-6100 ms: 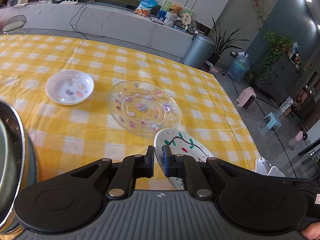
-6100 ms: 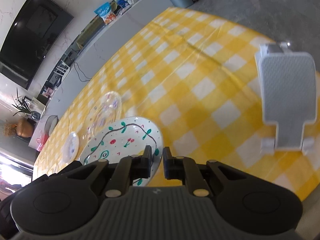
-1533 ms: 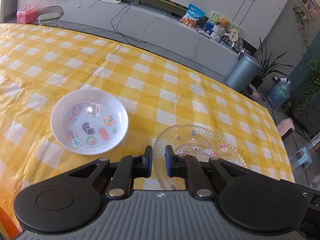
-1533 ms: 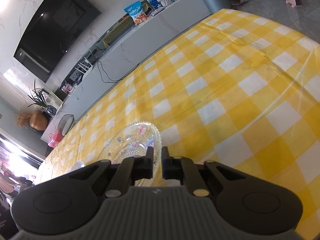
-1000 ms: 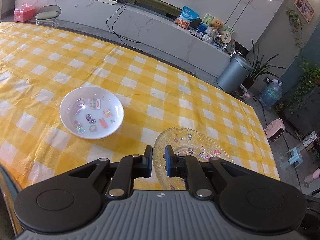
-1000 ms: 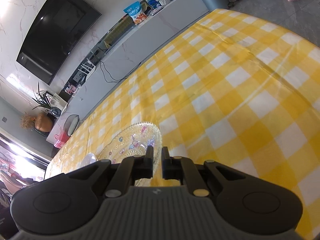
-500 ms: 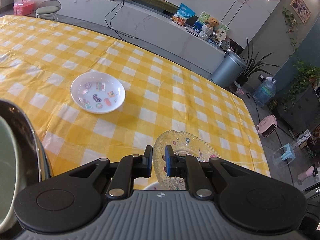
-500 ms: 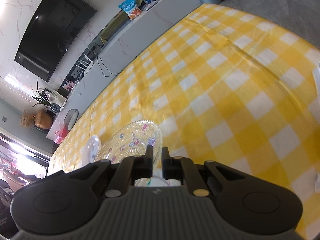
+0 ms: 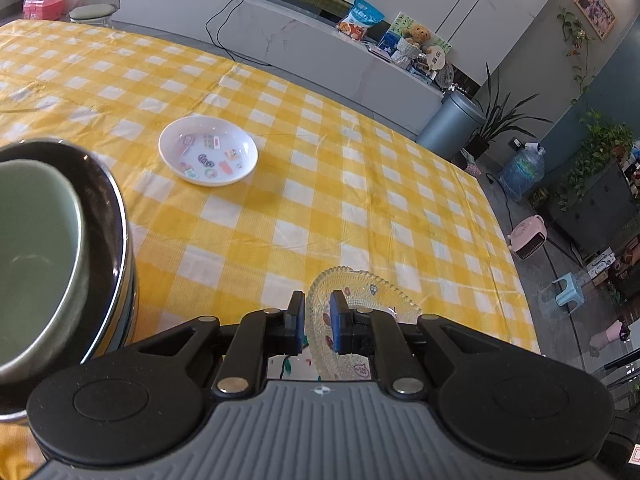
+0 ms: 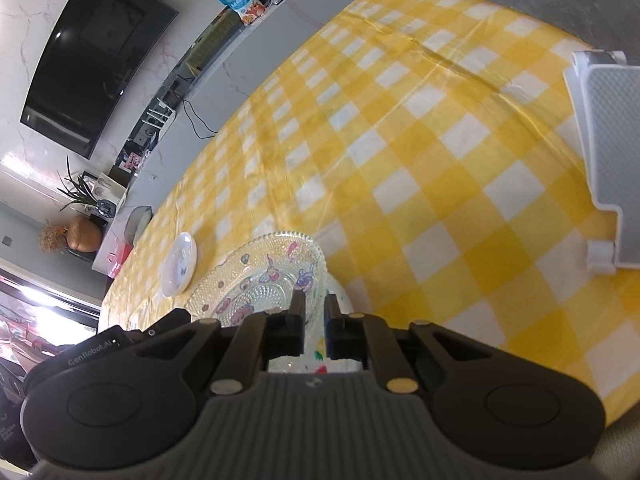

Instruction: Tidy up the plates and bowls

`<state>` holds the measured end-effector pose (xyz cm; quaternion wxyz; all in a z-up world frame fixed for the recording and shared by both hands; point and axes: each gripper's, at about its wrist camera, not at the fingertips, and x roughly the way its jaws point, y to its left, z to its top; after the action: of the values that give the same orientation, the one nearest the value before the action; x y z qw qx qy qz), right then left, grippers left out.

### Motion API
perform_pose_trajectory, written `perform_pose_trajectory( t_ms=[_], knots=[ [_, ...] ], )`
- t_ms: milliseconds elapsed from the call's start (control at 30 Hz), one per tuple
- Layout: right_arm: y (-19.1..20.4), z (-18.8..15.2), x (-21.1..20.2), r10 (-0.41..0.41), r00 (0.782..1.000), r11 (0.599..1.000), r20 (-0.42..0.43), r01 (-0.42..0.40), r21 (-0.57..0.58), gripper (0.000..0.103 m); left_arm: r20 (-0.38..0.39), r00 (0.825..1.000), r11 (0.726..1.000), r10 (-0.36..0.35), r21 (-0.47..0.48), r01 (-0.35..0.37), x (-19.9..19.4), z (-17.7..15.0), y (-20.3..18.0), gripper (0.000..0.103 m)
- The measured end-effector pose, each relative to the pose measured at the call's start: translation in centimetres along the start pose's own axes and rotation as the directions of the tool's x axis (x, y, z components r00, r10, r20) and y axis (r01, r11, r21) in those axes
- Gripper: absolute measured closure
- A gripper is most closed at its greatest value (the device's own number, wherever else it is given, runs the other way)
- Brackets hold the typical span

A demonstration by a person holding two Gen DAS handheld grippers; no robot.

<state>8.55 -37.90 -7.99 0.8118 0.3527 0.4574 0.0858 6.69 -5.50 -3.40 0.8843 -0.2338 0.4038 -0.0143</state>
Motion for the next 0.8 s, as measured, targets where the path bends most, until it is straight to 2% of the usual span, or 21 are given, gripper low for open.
perform_pose_trajectory(
  t_ms=[267,567,800],
  knots=[
    [1.1,-1.0,-0.2,-0.076,0.997,0.995,-0.020,0.074,-0.069,0.096,-0.029,0.999,1.000,0.014,0.019,-0.013,-0.3,-1.3,0.7,0.089],
    [1.7,-1.6,0.2,-0.150,0.988,0.982,-0.022,0.146,-0.123,0.096,-0.065,0.997,0.996,0.038,0.086,-0.033,0.4,-2.0,0.6,0.090],
    [2.4,-1.9,0.2,-0.185,0.983,0.969,-0.015,0.180,-0.170,0.096,-0.071,0.996,0.993,0.050,0.111,-0.042,0.5,-2.4,0.6,0.091]
  ],
)
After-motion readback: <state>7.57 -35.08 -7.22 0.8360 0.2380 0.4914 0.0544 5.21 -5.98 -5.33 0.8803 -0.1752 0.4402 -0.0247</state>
